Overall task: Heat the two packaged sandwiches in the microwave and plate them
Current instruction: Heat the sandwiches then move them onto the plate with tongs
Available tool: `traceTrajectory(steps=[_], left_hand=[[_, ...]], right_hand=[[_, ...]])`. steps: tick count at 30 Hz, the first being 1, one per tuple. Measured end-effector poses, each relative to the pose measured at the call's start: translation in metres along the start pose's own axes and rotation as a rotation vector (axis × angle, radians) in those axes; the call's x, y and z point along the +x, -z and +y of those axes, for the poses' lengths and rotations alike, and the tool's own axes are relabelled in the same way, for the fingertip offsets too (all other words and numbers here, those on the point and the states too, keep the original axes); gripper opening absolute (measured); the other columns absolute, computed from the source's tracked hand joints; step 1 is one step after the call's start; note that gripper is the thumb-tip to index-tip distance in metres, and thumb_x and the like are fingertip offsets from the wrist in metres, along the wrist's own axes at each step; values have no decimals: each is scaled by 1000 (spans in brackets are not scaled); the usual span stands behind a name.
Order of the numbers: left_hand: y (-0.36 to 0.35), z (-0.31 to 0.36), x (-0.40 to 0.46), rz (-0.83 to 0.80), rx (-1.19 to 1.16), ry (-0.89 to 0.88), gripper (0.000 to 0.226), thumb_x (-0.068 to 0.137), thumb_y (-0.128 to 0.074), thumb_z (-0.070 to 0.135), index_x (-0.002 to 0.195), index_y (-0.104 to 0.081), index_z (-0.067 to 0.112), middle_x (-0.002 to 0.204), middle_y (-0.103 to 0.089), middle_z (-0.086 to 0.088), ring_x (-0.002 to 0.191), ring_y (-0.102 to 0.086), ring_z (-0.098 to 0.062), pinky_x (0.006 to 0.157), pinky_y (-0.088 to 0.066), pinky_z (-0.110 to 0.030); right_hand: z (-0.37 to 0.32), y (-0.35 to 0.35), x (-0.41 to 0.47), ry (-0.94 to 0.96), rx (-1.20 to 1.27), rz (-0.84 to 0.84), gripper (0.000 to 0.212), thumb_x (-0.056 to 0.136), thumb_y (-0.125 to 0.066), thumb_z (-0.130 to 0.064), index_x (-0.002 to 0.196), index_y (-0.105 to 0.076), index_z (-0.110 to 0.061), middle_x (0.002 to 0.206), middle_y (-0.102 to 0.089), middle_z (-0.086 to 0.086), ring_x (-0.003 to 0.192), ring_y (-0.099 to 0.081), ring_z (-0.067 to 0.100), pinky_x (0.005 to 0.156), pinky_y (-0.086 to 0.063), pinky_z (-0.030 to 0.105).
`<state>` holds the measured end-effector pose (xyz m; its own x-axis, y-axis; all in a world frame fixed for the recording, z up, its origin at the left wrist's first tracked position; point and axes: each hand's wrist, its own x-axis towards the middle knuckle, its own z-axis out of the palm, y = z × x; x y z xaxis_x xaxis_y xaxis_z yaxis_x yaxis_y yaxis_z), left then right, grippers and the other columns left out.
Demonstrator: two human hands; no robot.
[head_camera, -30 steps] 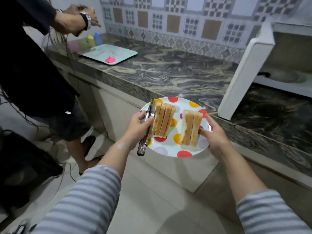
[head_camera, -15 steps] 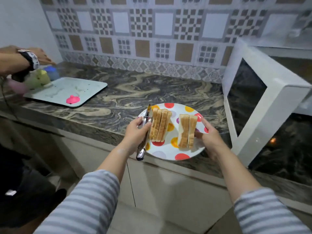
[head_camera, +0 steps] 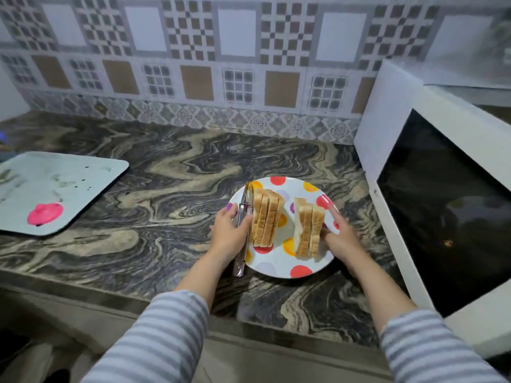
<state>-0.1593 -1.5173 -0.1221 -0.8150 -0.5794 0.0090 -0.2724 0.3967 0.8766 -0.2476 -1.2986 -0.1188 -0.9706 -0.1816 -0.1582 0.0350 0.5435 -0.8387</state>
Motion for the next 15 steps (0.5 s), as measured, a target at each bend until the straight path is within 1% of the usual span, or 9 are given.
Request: traceTrajectory(steps=[1,2,3,4,7,10,15], left_hand=[[-1,-1,3,-12,39,3,71,85,-58,50,141,-44,10,148,-37,-9,141,-32,-27,119,-11,-50],[-3,-2,6,-18,85,-1,64,90,-56,47,142,-44,12,149,-35,-9,142,-29,-27,119,-3,-49],[-4,-2,9,-32,151,-6,58,94,-52,43,143,-42,14,150,-34,-10,144,-25,-26,119,4,-48],[-6,-3,12,-45,219,-18,55,96,-48,41,144,-41,15,151,-32,-12,145,-20,-25,117,6,-46],[-9,-6,19,-92,378,-24,56,99,-36,45,148,-34,17,155,-26,-14,148,-10,-23,117,7,-43],[-5,-10,21,-155,468,-33,60,100,-26,50,151,-27,19,159,-16,-13,149,-2,-22,118,7,-41],[0,-9,25,-235,564,-40,61,100,-19,50,152,-19,18,162,-2,-9,149,6,-22,118,7,-41]], right_hand=[[2,-1,4,-32,-96,-12,65,90,-57,-33,143,-25,-52,160,-15,9,148,-4,28,119,1,44],[1,0,5,-44,-172,-29,65,92,-53,-30,144,-22,-51,161,-8,10,148,5,28,116,10,44],[0,-1,7,-41,-223,-43,66,93,-49,-25,146,-19,-49,161,-4,9,148,10,26,115,14,43],[-2,-1,8,-24,-272,-50,67,93,-46,-20,148,-17,-46,161,-5,7,148,12,23,114,16,44],[-2,-3,11,26,-426,-46,67,94,-39,-19,151,-11,-40,161,-13,-3,147,13,17,112,17,51],[4,-7,15,32,-587,-40,64,96,-35,-24,151,-6,-40,161,-5,-7,147,13,18,112,13,56],[7,-12,15,18,-740,-15,71,92,-40,-23,152,-4,-38,161,7,-3,147,15,18,114,10,55]])
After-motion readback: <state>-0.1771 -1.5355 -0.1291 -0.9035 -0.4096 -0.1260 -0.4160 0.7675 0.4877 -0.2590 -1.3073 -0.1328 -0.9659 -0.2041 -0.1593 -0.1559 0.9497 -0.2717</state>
